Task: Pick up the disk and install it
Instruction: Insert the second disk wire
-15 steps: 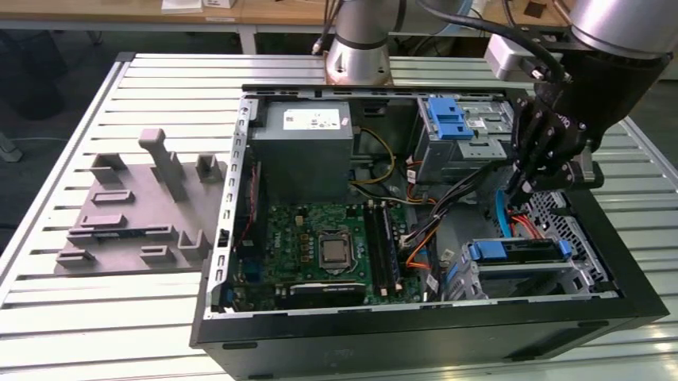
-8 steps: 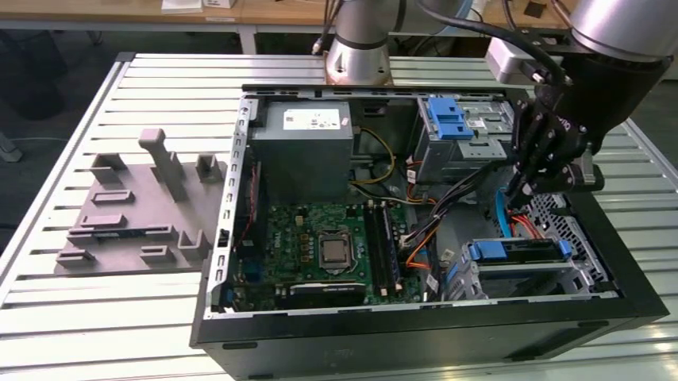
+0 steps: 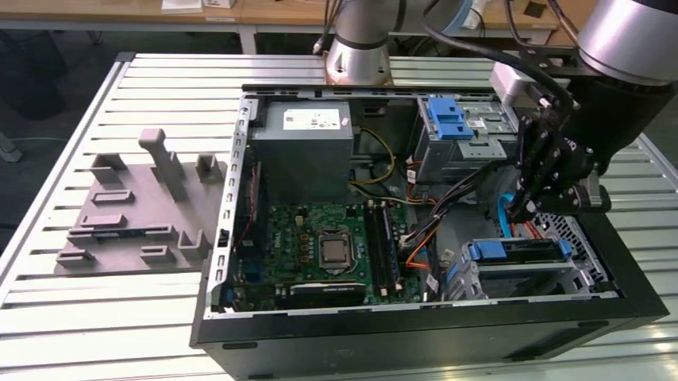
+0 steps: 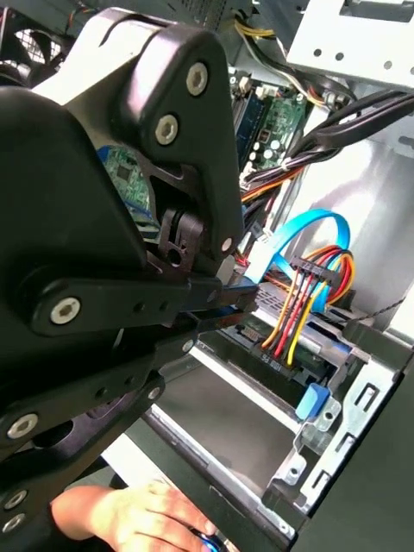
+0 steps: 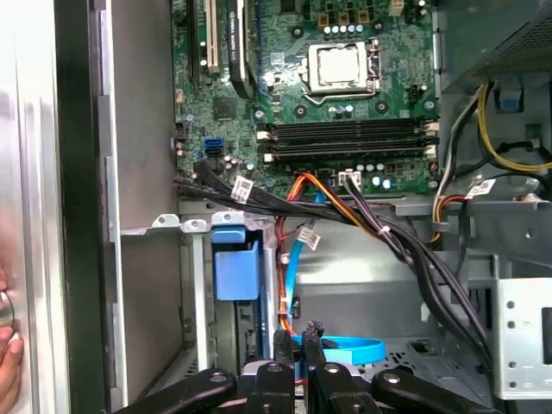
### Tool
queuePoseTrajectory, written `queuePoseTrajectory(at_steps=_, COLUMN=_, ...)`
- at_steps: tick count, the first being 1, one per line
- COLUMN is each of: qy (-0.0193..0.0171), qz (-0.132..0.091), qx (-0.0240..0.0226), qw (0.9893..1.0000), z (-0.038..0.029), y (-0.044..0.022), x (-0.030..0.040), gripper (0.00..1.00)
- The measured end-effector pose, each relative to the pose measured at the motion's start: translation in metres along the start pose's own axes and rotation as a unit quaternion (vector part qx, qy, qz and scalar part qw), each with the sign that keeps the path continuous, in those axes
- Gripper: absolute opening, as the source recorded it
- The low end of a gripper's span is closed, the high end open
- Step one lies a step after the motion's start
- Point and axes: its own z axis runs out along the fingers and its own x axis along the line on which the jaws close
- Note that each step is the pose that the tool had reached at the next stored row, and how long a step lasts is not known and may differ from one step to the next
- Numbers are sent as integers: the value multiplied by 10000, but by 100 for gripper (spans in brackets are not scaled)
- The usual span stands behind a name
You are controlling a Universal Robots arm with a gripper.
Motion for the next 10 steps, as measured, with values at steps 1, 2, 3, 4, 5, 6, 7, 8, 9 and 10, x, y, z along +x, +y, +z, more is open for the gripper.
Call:
queuePoseTrajectory(at_steps=1, qy=-4, qz=0, qx=0, qw=10000, z=0, y=0, x=1, gripper=16)
queuePoseTrajectory(at_steps=2, qy=-4, qz=0, qx=0, qw=10000, z=1, y=0, x=1, gripper=16)
queuePoseTrajectory(at_steps=3, qy=-5, qz=0, qx=1, qw=10000, z=1, y=0, x=1, gripper=16)
queuePoseTrajectory(at_steps=4, qy=-5, qz=0, qx=1, qw=10000, z=1, y=0, x=1, gripper=16)
queuePoseTrajectory(at_steps=5, qy=-10, qz=0, qx=3, qw=10000, z=0, y=0, x=2, gripper=16)
queuePoseTrajectory(at_steps=6, qy=-30, qz=0, qx=8, qw=10000, z=1, y=0, x=4, gripper=16)
queuePoseTrajectory(at_steps=7, qy=-64, qz=0, qx=16, qw=10000, z=4, y=3, x=4, gripper=16)
queuePoseTrajectory(at_steps=8, qy=-93, qz=-2, qx=29, qw=10000, z=5, y=6, x=5, gripper=16)
queuePoseTrajectory(at_steps=9, qy=-112, qz=-3, qx=45, qw=9999, z=7, y=10, x=6, gripper=16)
queuePoseTrajectory(at_steps=10, qy=-120, qz=-6, qx=60, qw=9999, z=9, y=12, x=8, gripper=16)
